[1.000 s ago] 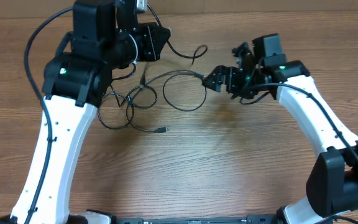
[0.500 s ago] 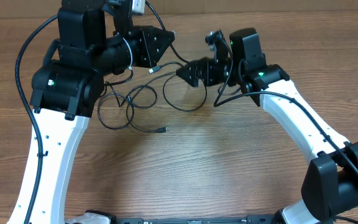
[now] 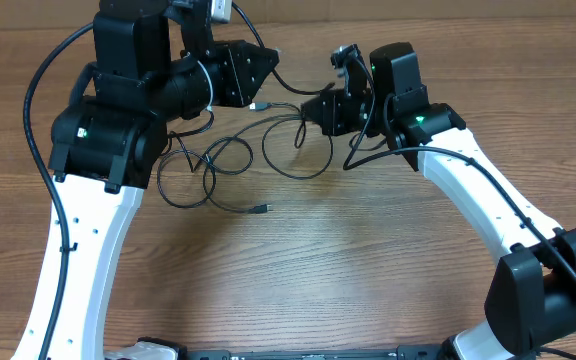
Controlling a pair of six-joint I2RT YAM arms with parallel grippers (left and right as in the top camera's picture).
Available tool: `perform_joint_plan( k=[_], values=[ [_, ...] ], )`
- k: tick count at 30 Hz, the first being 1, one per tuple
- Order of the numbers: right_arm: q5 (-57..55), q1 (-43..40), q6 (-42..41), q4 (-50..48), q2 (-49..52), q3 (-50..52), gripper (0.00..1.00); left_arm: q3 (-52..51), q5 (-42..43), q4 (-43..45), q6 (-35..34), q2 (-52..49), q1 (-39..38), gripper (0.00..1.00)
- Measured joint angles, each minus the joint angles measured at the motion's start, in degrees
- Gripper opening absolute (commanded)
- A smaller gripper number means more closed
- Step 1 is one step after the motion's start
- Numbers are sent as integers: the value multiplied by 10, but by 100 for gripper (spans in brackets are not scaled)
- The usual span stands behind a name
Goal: Untangle cables
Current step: 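Grasp a cable with the right gripper and pull it far right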
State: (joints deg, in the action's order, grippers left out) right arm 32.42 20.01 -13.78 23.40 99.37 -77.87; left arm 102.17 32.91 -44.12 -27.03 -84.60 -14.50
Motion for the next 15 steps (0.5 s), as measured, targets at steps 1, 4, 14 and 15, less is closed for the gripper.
perform_joint_plan(
  k=[1, 4, 14, 15],
  values=[
    [-6, 0, 0, 19, 0, 0, 4, 0, -10, -2, 0, 0, 0, 8],
    [-35, 0, 0, 71, 0, 0, 4, 0, -44, -17, 4, 0, 0, 29],
    [-166, -55, -1, 214, 0, -7, 4, 0, -199, -130, 1, 0, 0, 68],
    [-172, -74, 0, 228, 0, -14, 4, 0, -212, -141, 0, 0, 0, 68]
  ],
)
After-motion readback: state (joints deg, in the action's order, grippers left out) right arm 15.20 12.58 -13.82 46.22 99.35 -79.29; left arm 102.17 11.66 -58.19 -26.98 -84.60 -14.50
